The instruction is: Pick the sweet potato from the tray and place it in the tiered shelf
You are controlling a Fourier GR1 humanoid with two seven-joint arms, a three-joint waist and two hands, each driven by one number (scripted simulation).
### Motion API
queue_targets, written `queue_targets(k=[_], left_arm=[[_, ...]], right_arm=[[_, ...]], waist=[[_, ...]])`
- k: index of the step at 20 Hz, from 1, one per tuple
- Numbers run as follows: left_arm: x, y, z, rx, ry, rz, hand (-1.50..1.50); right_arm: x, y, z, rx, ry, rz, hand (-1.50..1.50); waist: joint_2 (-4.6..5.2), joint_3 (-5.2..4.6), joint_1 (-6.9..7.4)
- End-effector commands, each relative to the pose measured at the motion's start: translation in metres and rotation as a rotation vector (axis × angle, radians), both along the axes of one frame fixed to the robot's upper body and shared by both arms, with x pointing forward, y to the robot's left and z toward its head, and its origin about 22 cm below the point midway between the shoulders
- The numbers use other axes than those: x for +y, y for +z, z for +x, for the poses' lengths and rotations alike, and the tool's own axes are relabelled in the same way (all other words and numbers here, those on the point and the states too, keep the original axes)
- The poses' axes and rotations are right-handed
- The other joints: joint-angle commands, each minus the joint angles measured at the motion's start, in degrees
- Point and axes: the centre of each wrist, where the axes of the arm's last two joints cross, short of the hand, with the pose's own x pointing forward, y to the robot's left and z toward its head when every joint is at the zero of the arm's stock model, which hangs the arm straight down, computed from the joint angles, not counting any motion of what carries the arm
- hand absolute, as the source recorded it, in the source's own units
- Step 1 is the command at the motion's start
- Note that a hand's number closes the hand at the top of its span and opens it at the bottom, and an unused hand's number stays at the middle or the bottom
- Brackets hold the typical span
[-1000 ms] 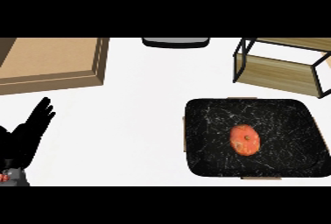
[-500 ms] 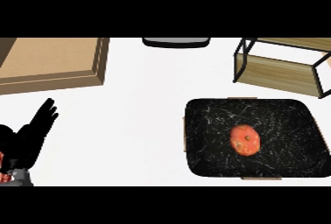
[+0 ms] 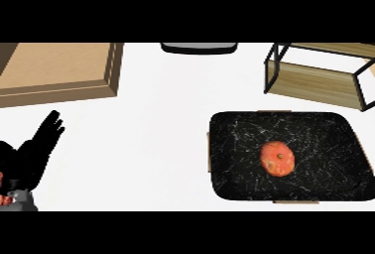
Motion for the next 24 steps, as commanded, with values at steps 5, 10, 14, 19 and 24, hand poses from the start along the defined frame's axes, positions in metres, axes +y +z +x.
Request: queue_targets(k=[5,10,14,19,24], left_arm=[[-0.001,-0.006,-0.002,0.009,-0.004,-0.002,0.0],[0.006,-0.008,-0.009,0.004,0.009,0.009,0.0],[0.015,0.01,-0.012,0.012,0.01,0.001,0.0],[0.008,-0.001,-0.003,0.015,0.022,-0.006,0.0],[0.021,0.005,-0.009,0.027,0.019,0.01,0.0]], right_arm=[[-0.025,0.004,-0.008,-0.046,0.068,0.286,-1.5],[-0.054,0.035,-0.031,-0.11,0.081,0.438,-1.5],[-0.081,0.058,-0.061,-0.174,0.099,0.48,-1.5],[-0.125,0.099,-0.126,-0.265,0.058,0.512,-1.5],[-0.173,0.108,-0.195,-0.234,-0.052,0.517,-1.5]], waist=[[-0.25,0.0,-0.7],[-0.25,0.0,-0.74],[-0.54,0.02,-0.97],[-0.51,-0.02,-1.87],[-0.42,0.05,-1.8]])
